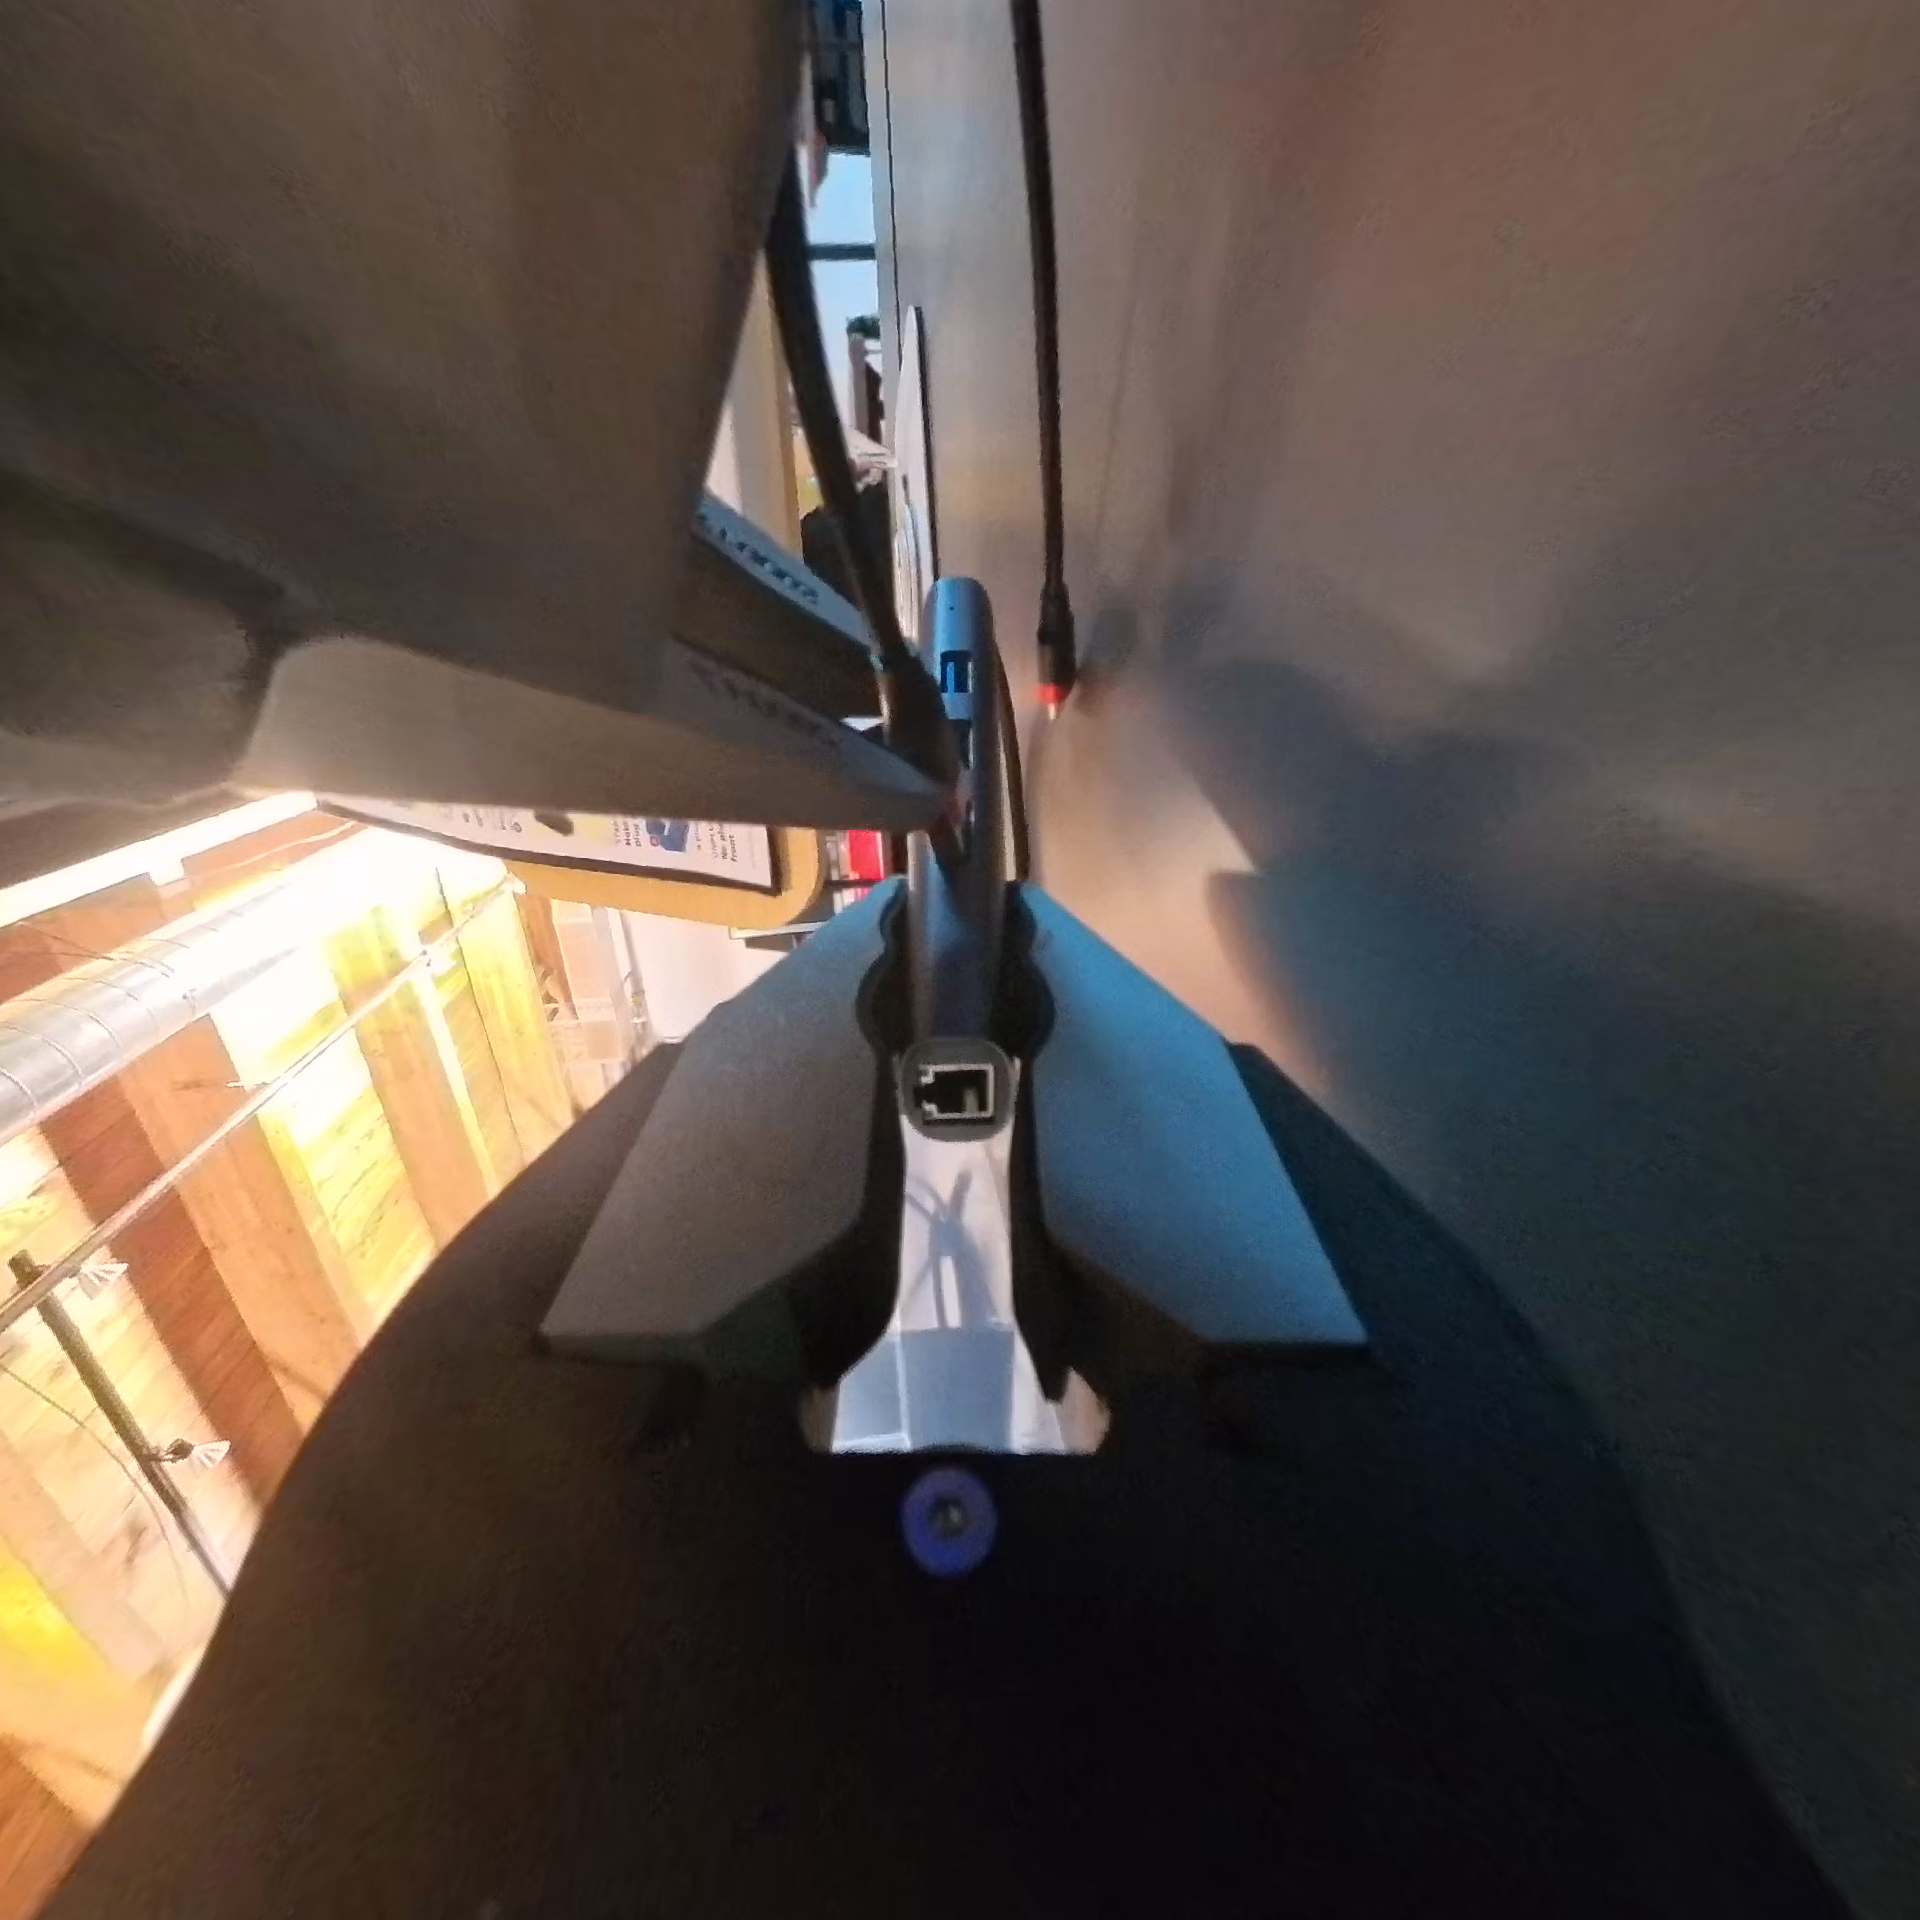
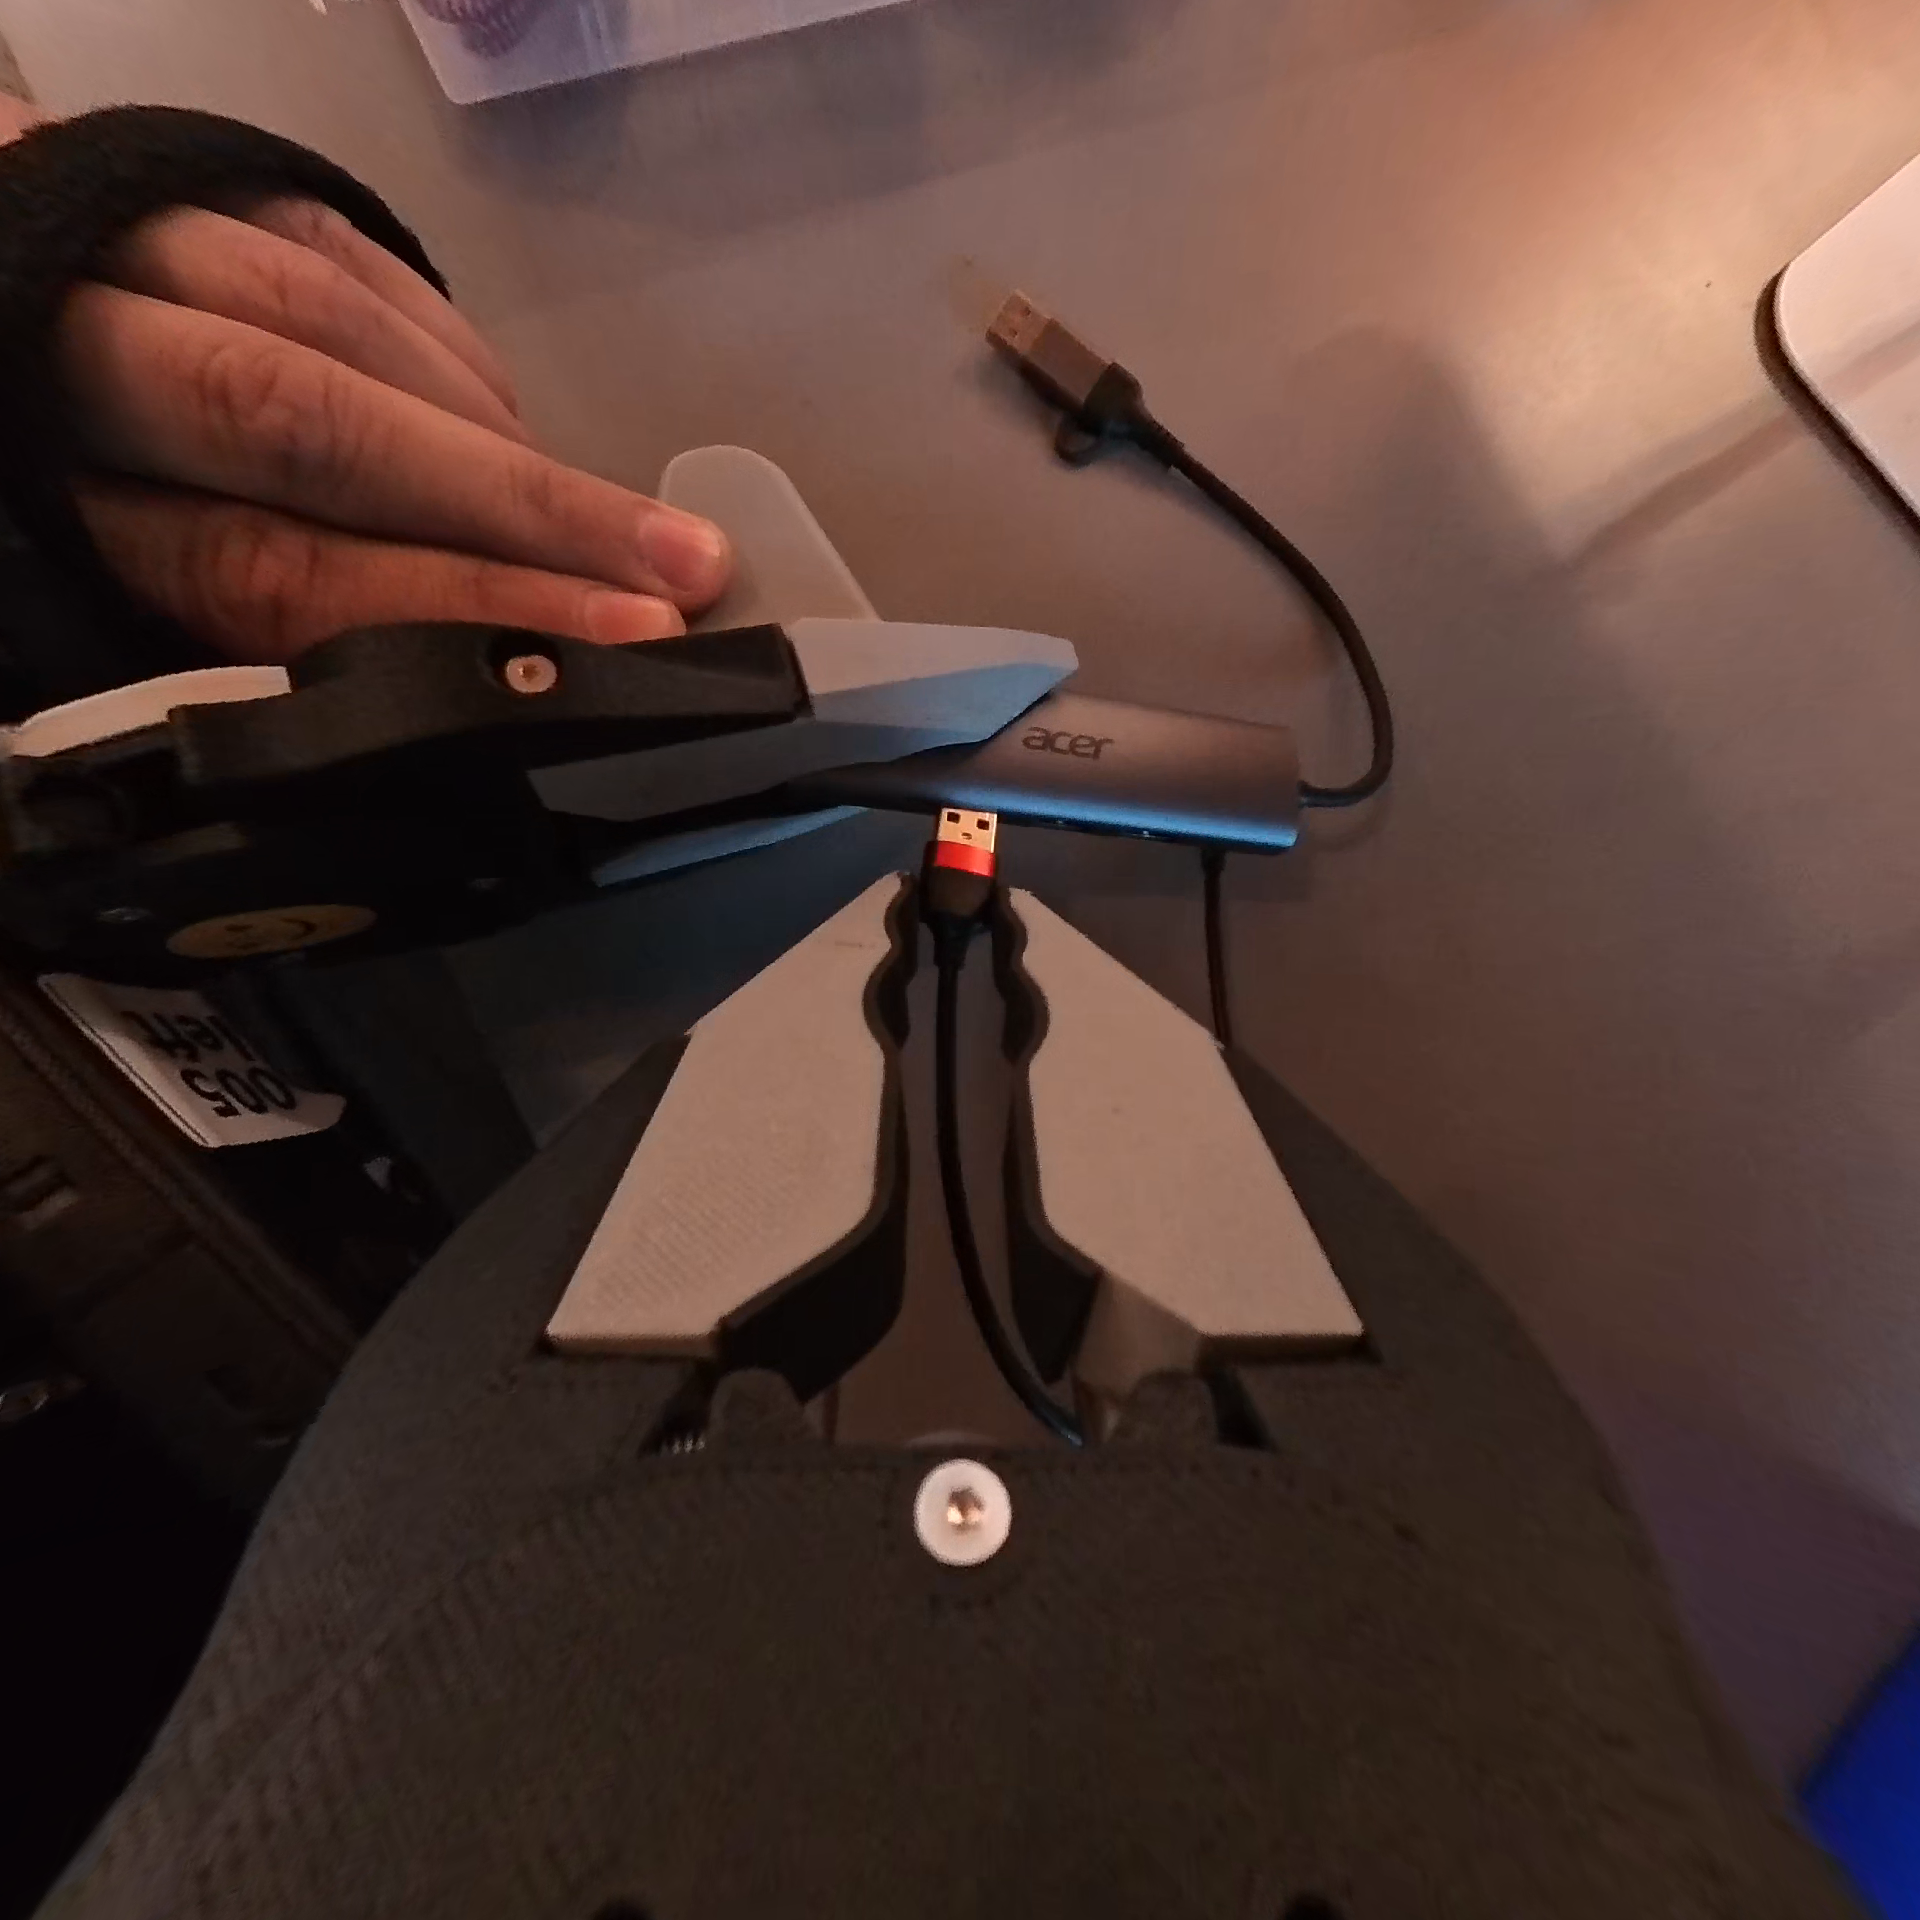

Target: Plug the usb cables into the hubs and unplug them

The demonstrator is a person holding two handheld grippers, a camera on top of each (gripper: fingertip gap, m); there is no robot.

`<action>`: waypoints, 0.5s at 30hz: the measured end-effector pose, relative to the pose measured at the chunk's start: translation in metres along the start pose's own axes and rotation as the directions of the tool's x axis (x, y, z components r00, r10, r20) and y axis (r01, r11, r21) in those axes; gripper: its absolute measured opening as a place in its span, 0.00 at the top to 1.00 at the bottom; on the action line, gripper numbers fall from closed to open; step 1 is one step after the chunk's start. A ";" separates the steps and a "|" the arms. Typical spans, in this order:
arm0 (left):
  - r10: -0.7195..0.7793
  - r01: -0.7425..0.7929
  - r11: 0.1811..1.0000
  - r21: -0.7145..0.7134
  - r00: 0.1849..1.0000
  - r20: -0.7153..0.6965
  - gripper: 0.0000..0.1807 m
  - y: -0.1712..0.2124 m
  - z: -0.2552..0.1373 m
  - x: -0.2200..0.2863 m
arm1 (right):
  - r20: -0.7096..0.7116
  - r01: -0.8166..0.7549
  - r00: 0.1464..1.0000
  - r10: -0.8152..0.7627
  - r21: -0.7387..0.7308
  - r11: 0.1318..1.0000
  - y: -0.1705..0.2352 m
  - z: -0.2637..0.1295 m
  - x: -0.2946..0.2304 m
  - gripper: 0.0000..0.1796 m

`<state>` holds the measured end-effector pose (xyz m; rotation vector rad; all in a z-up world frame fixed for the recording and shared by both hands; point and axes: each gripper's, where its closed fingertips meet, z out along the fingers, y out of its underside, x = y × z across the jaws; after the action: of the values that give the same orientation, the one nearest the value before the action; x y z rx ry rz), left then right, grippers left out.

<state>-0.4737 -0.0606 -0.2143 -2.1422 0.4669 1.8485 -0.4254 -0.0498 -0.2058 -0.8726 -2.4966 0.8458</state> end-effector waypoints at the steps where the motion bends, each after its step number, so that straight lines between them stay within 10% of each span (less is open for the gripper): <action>1: -0.012 0.012 1.000 0.004 1.000 -0.004 0.93 0.000 -0.001 0.000 | 0.003 0.005 1.000 -0.005 0.015 1.000 -0.001 -0.001 0.000 0.94; 15: -0.075 0.079 0.995 0.057 0.995 -0.067 0.93 -0.005 0.003 0.003 | 0.082 0.036 0.996 -0.040 0.056 0.998 0.008 0.002 0.002 0.93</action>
<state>-0.4736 -0.0550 -0.2179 -2.1546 0.4419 1.7072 -0.4243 -0.0445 -0.2120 -0.7847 -2.5396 0.9517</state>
